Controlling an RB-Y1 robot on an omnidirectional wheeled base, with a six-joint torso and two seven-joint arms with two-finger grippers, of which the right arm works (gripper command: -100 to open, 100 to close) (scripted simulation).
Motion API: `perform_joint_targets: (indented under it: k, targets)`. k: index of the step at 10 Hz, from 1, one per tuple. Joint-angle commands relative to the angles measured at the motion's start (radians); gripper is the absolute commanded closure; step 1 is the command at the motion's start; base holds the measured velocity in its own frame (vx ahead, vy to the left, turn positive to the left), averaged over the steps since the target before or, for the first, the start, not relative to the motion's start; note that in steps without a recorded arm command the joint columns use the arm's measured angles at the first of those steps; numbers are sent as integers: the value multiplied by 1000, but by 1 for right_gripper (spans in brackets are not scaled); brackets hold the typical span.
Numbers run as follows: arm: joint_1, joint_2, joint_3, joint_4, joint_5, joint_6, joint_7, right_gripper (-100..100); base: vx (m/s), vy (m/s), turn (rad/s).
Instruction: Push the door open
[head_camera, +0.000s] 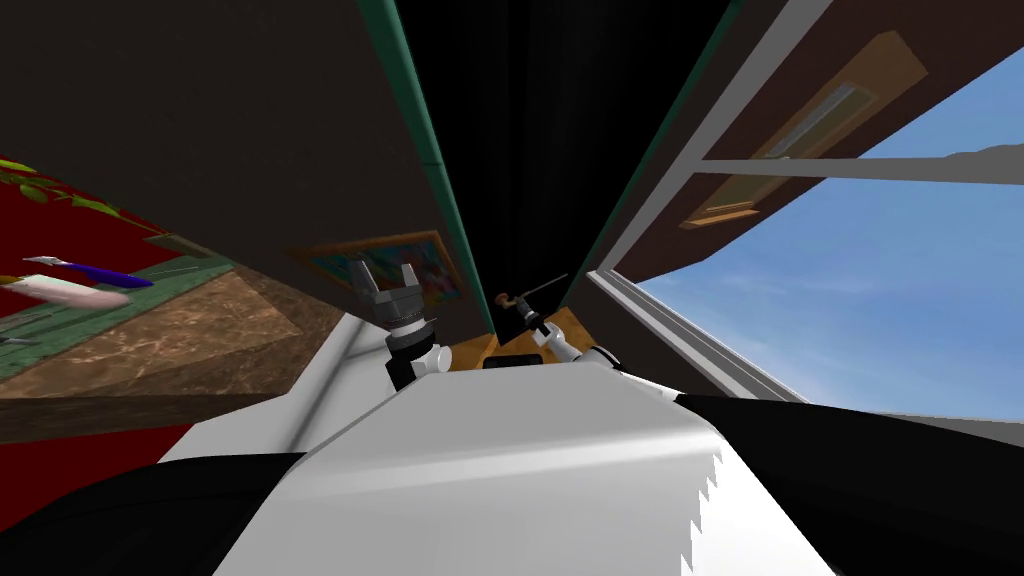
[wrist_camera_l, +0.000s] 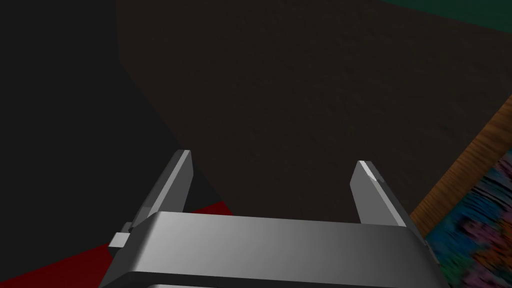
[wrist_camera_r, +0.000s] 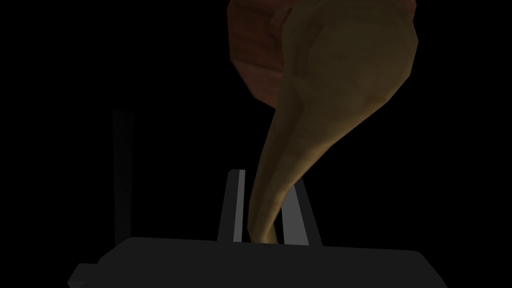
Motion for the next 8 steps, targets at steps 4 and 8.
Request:
perform_joint_targets:
  k: [4, 8]
  targets:
    - [6, -13, 21, -25, -23, 9, 7, 100, -134, -206, 227]
    - [11, 3, 48, -38, -38, 12, 11, 100, -151, -189, 178]
